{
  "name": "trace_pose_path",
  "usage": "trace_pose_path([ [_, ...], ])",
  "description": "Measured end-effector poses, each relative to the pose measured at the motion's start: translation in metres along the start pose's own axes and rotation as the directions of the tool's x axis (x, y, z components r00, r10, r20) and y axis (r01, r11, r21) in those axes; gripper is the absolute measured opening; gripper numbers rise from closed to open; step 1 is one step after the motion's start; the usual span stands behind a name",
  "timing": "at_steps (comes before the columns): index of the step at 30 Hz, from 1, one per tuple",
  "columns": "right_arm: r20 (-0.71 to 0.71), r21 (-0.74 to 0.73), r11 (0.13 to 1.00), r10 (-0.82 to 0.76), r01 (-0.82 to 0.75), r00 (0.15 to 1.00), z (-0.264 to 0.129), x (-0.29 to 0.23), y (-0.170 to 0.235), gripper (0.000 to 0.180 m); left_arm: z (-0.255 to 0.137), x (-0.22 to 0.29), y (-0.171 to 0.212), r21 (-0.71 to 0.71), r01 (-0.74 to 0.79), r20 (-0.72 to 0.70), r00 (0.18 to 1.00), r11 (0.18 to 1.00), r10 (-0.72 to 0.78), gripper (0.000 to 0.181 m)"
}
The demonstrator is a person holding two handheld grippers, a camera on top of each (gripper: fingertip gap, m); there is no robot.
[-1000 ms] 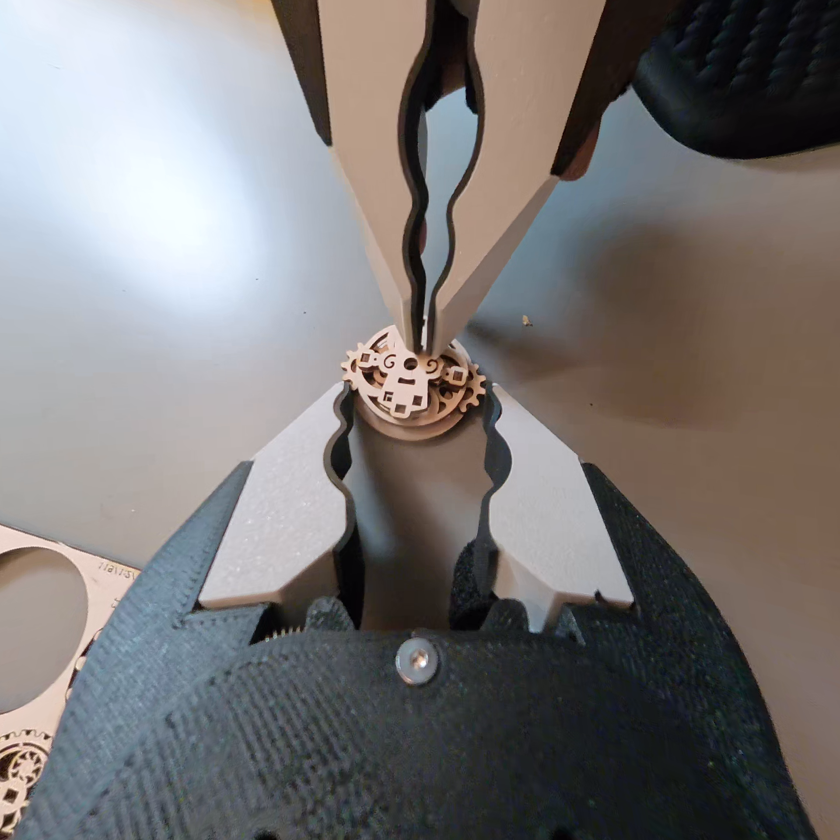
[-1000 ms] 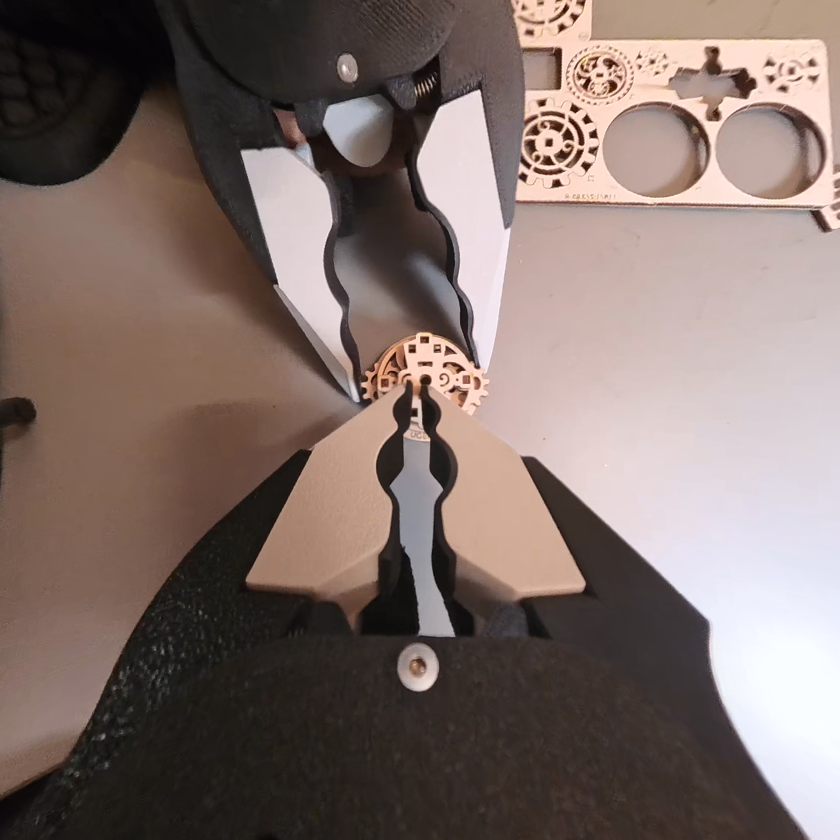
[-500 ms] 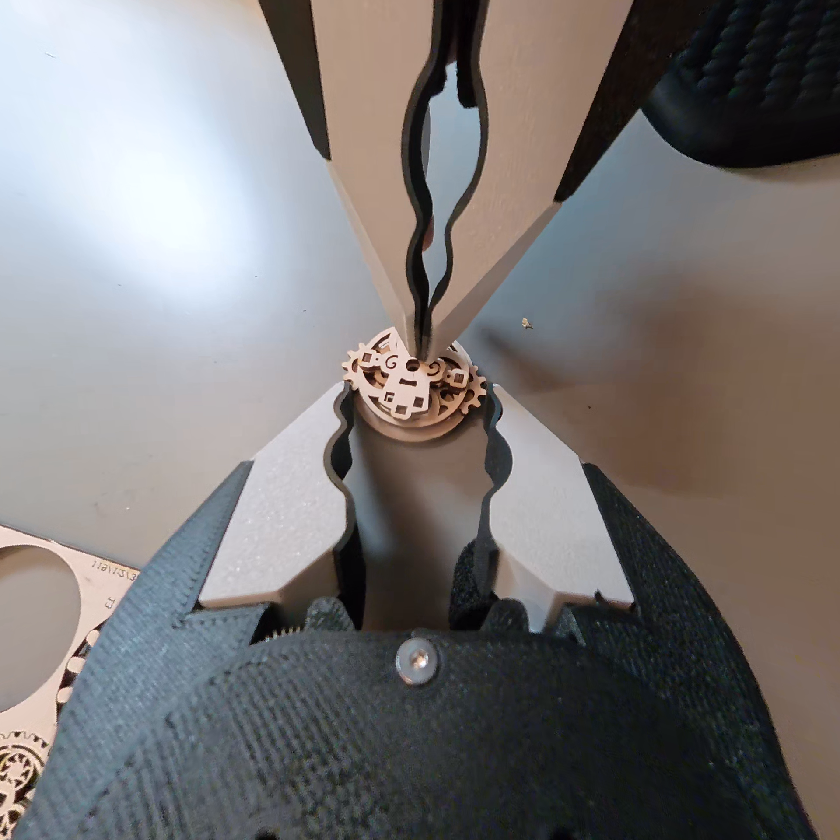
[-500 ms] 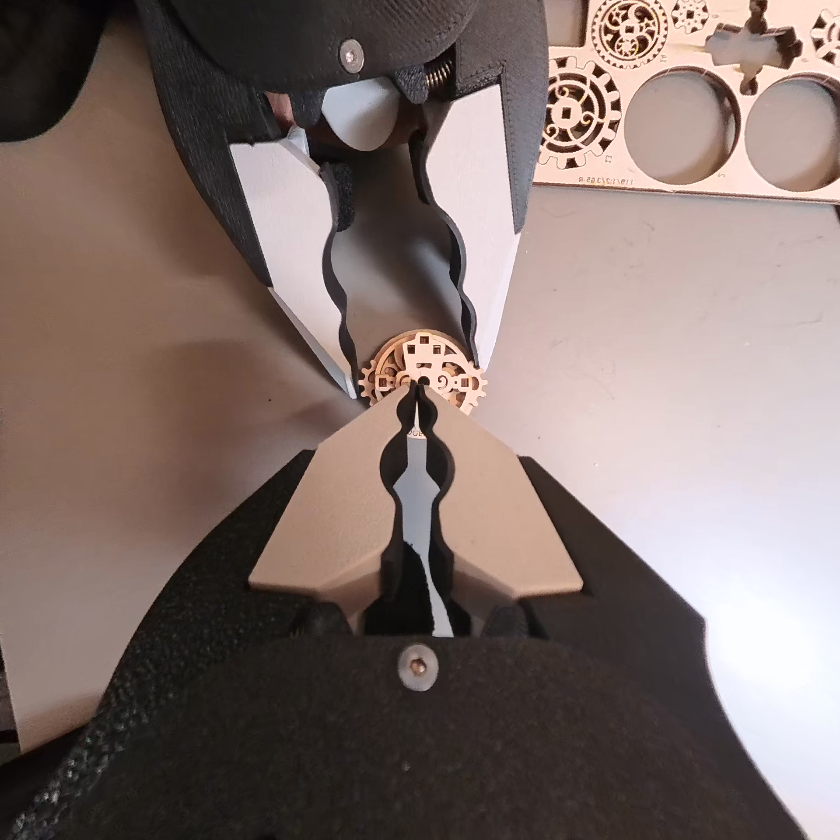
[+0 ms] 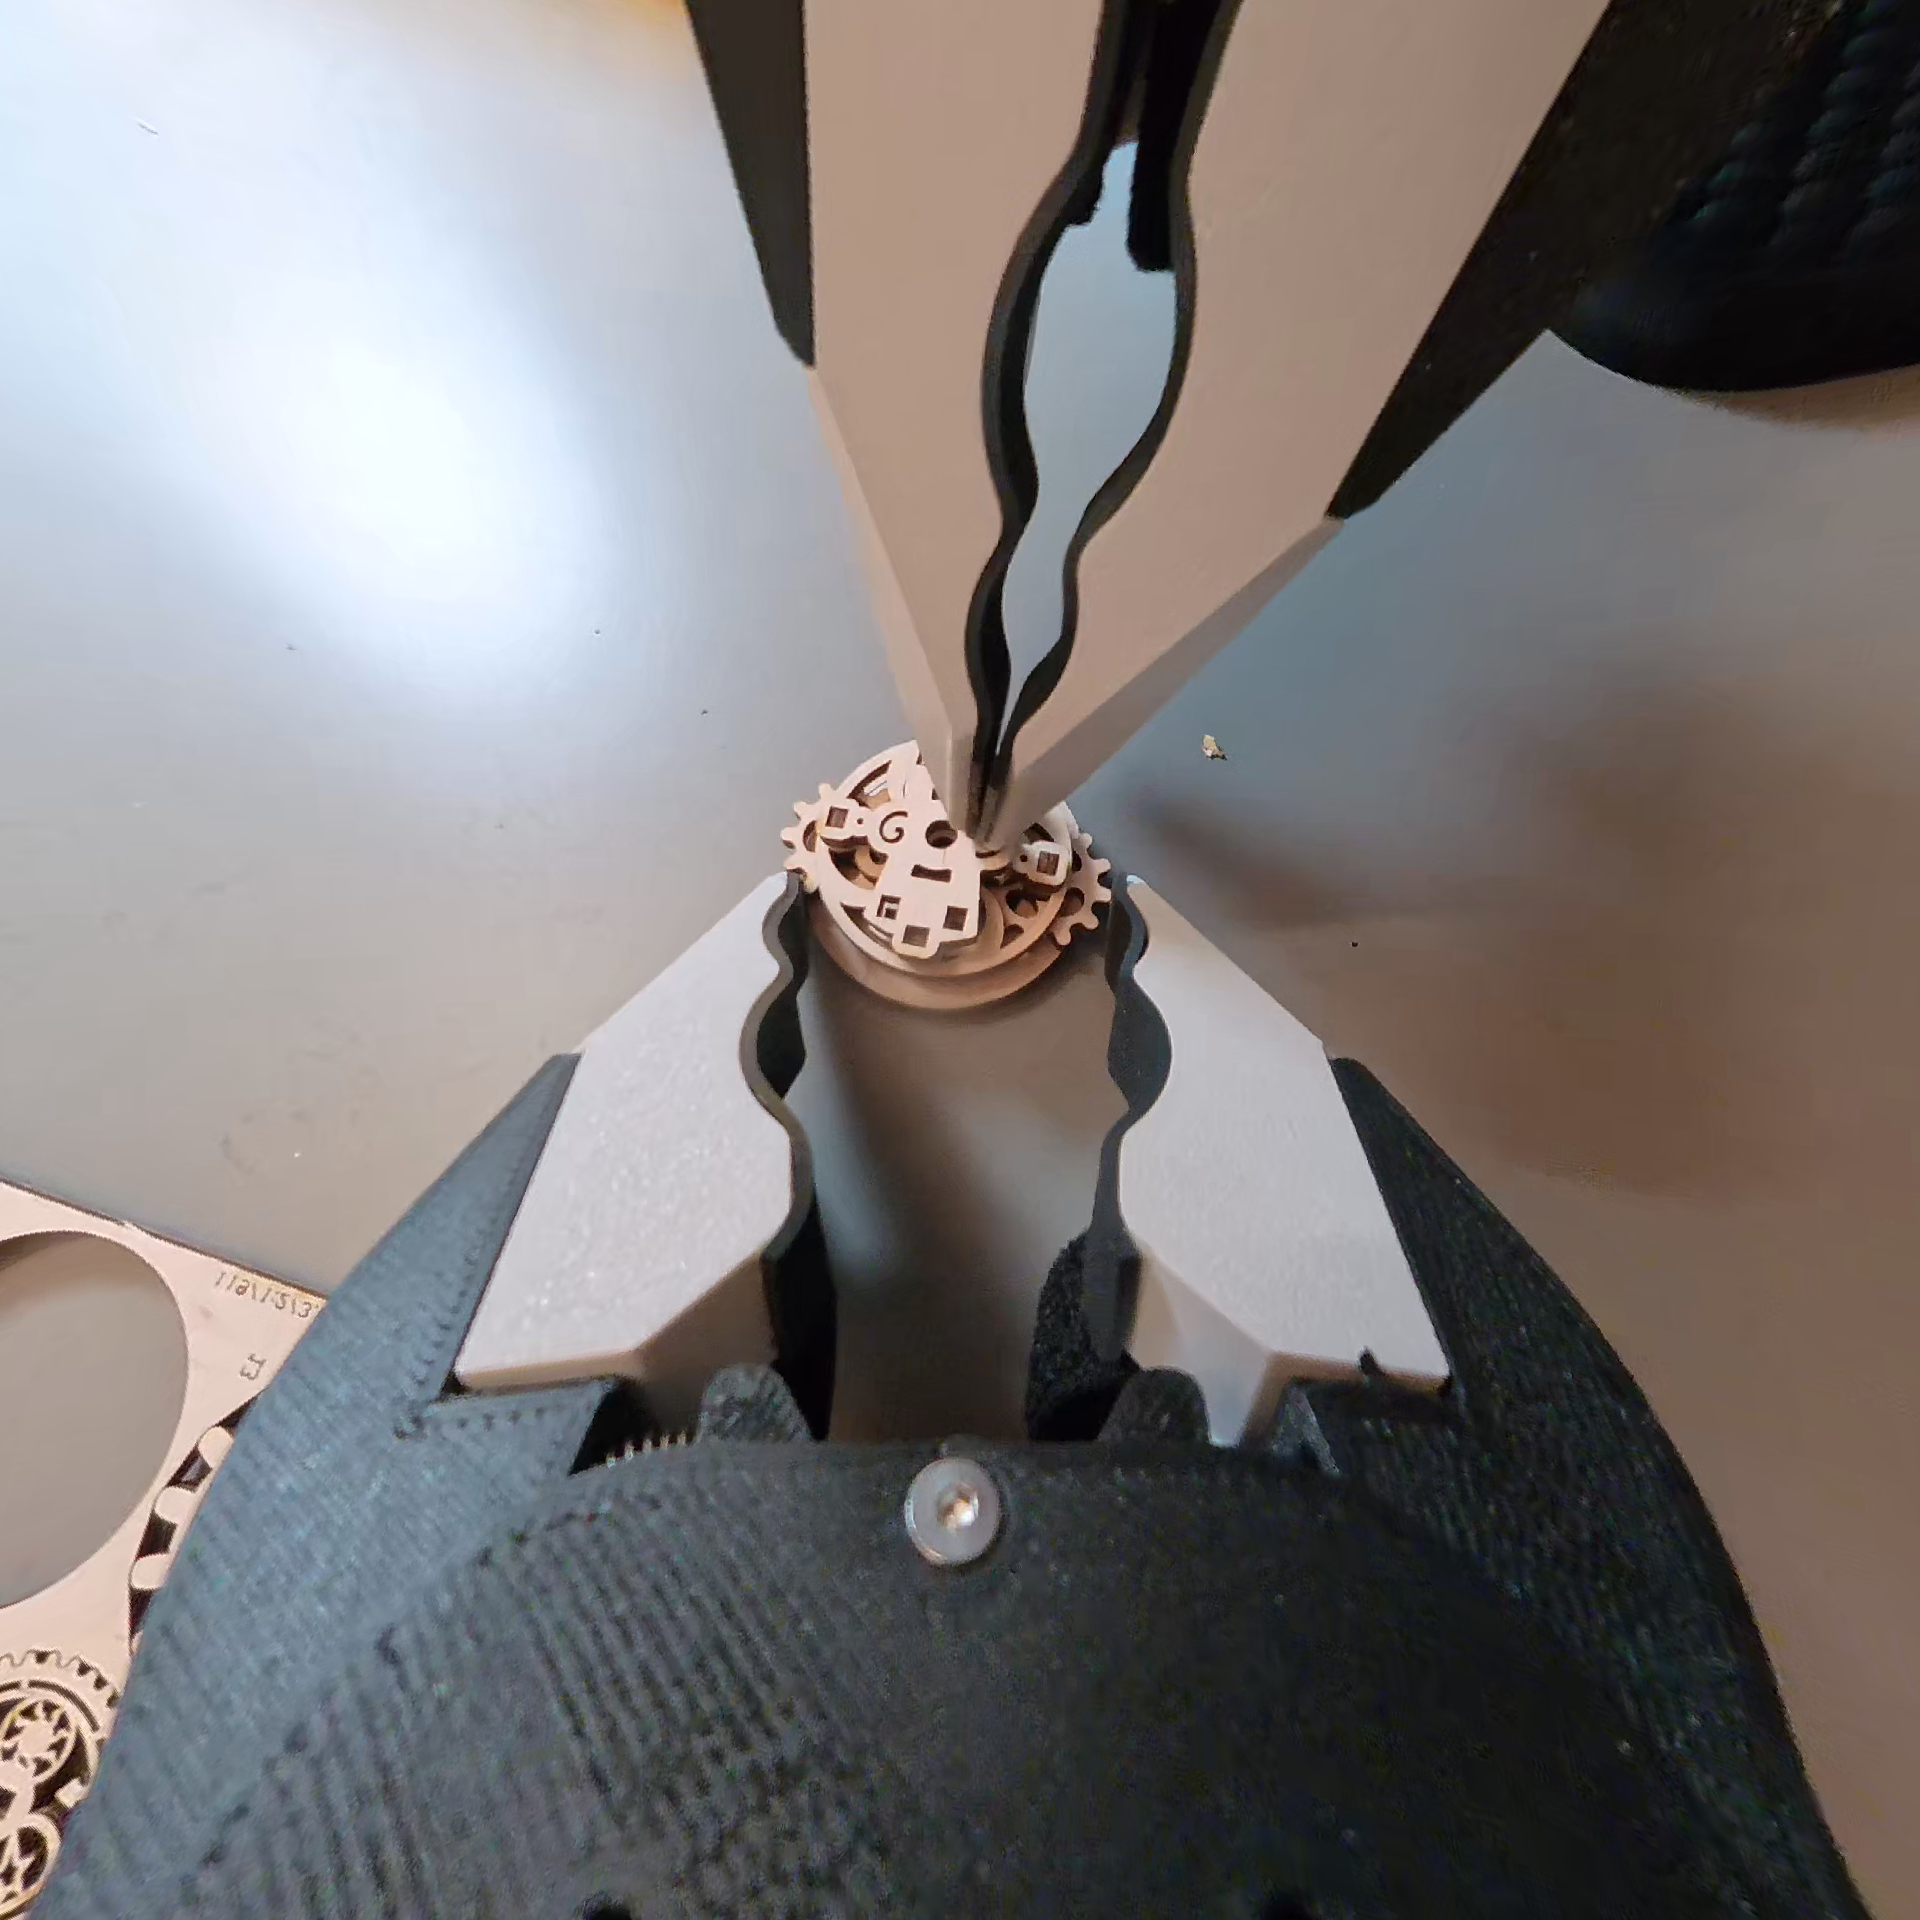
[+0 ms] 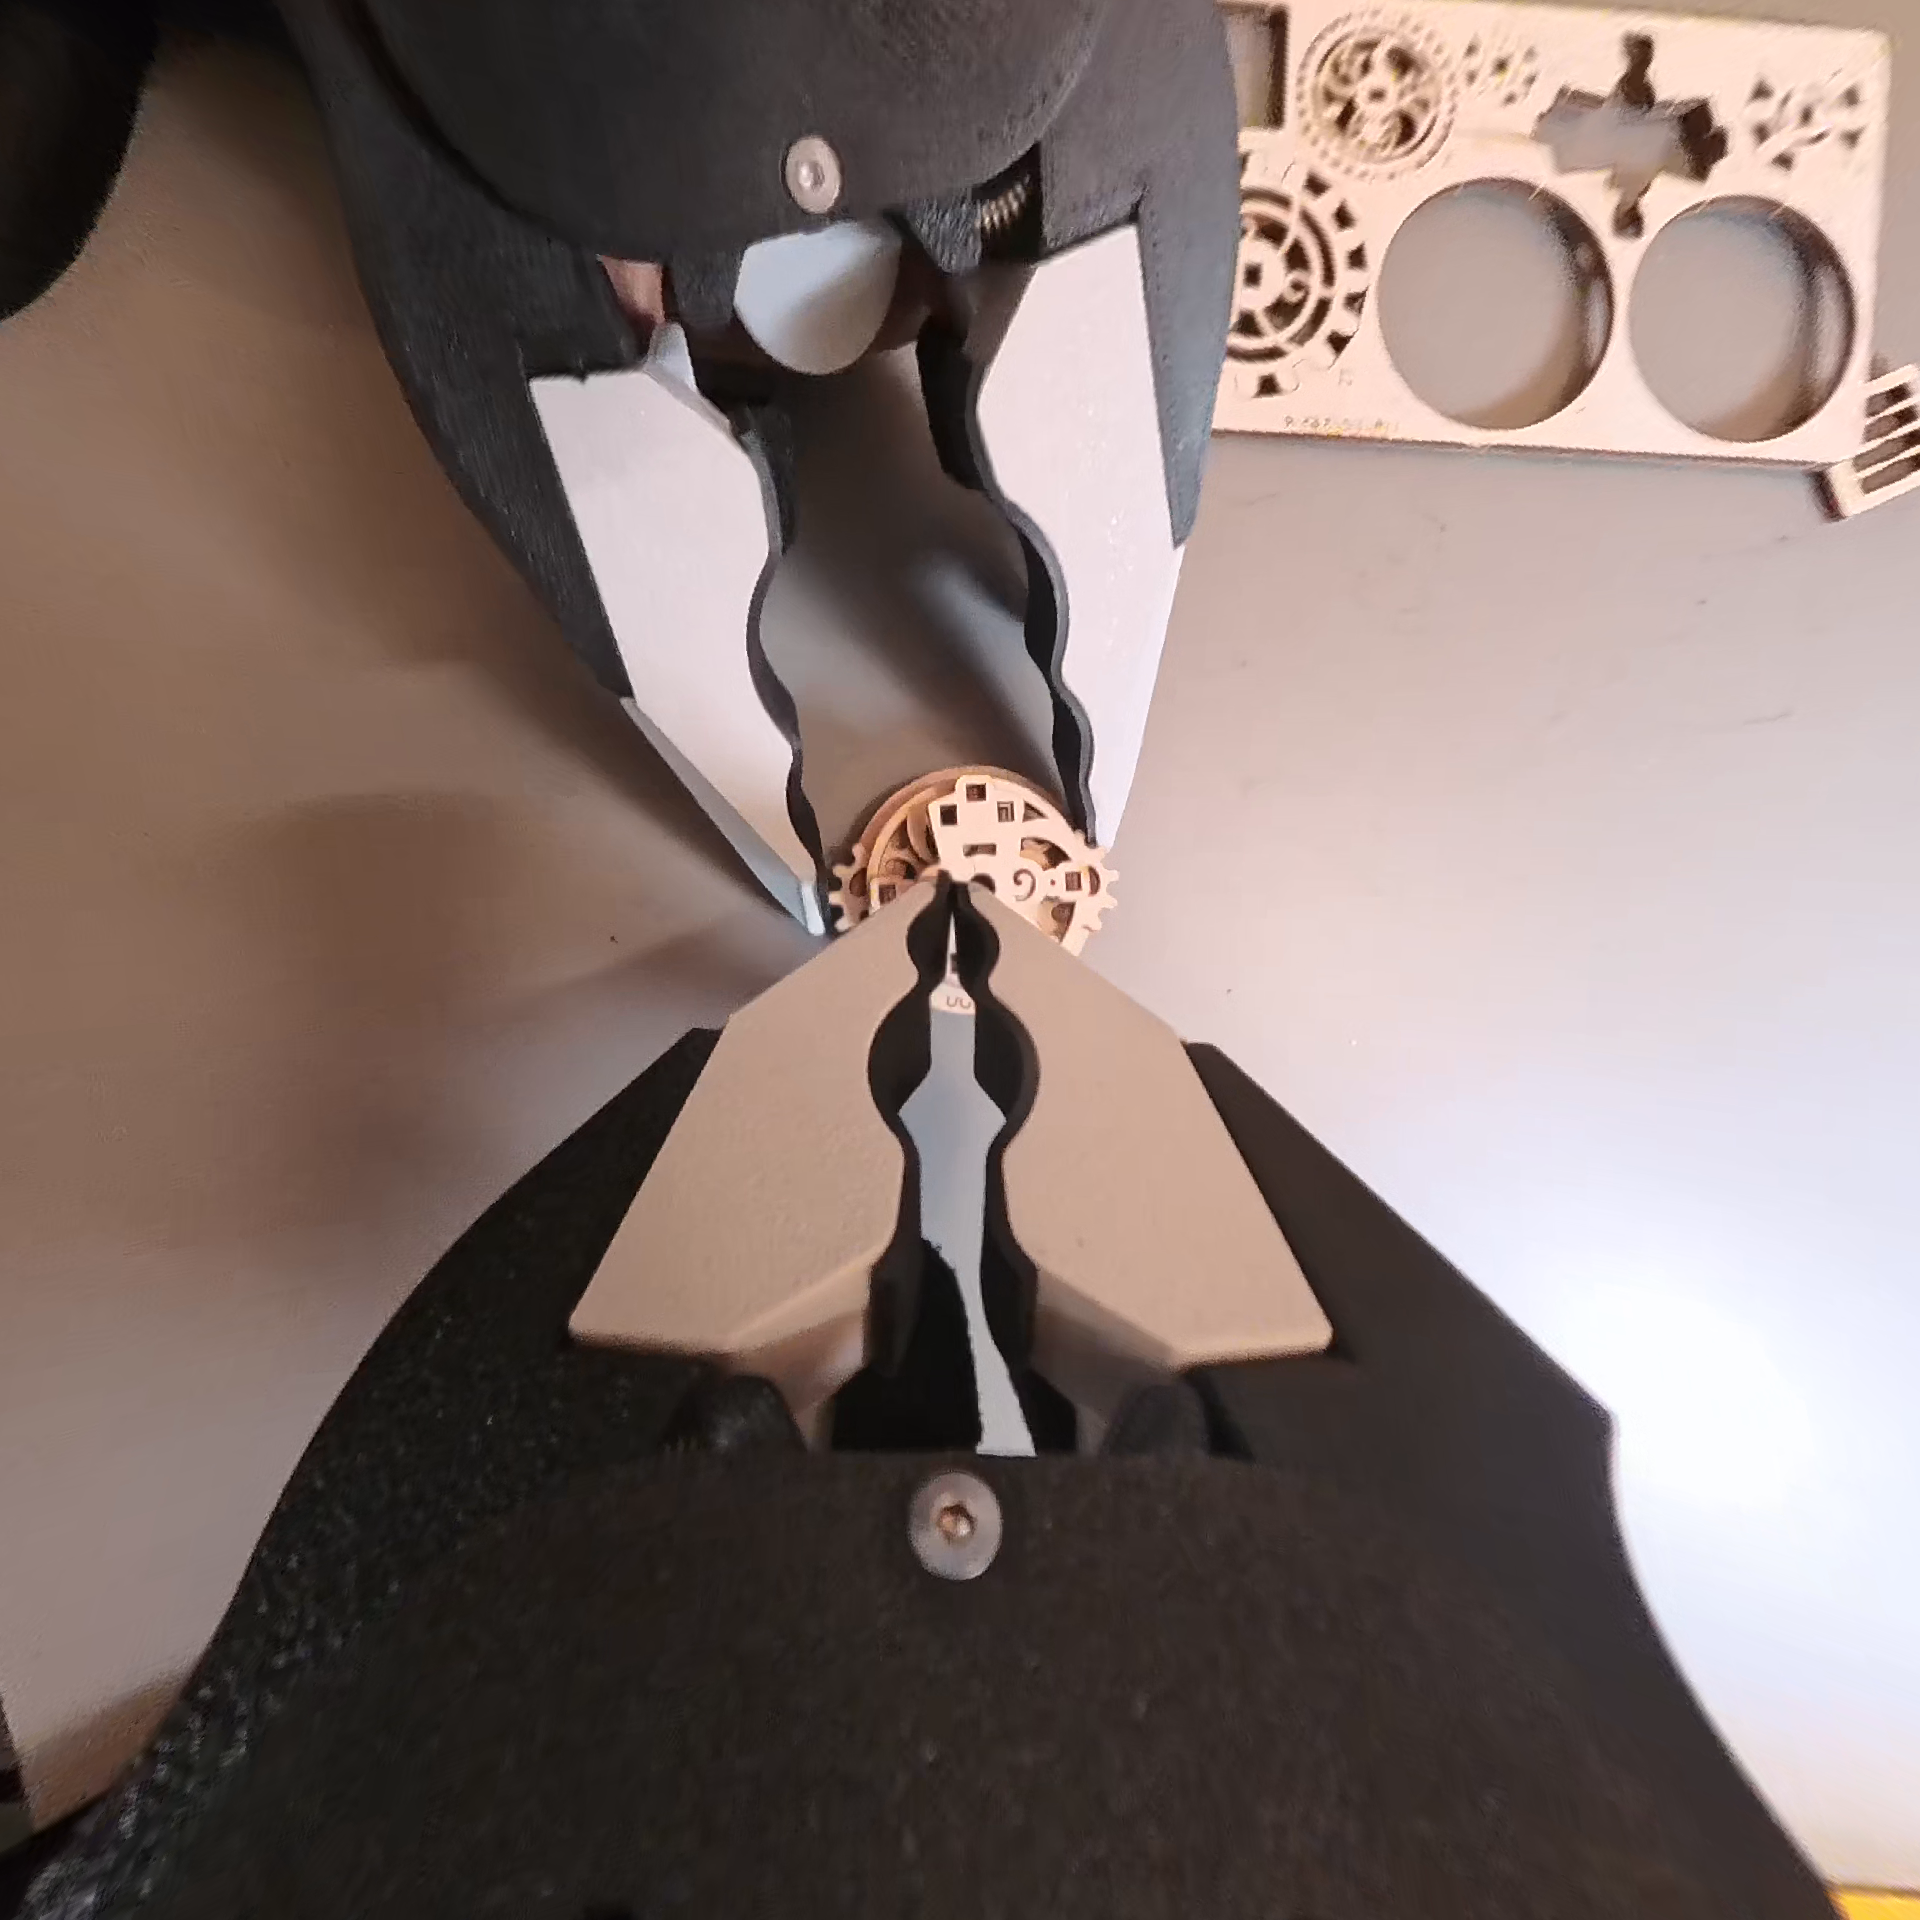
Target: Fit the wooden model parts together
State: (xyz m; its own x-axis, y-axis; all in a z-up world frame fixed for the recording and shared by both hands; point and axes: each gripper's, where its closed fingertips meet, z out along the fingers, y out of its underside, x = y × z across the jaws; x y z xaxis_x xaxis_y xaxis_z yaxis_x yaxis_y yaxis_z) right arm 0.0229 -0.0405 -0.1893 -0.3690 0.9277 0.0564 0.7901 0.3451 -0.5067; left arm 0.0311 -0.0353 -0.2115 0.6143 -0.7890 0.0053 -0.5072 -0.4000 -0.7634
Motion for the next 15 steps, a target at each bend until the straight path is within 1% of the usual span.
trace_pose_path([
  [6, 0.038, -0.073, 0.997, -0.01, 0.013, 0.999, 0.0011, -0.0012, 0.0016, 0.0, 0.0, 0.0001, 0.0, 0.001, -0.004, 0.003, 1.0, 1.0, 0.004, 0.057],
  [15, 0.05, -0.115, 0.993, -0.004, 0.01, 0.999, 0.0024, -0.0012, 0.0026, 0.0, -0.0001, 0.0001, 0.0, 0.0, 0.0, 0.001, 1.0, 1.0, 0.0, 0.057],
])
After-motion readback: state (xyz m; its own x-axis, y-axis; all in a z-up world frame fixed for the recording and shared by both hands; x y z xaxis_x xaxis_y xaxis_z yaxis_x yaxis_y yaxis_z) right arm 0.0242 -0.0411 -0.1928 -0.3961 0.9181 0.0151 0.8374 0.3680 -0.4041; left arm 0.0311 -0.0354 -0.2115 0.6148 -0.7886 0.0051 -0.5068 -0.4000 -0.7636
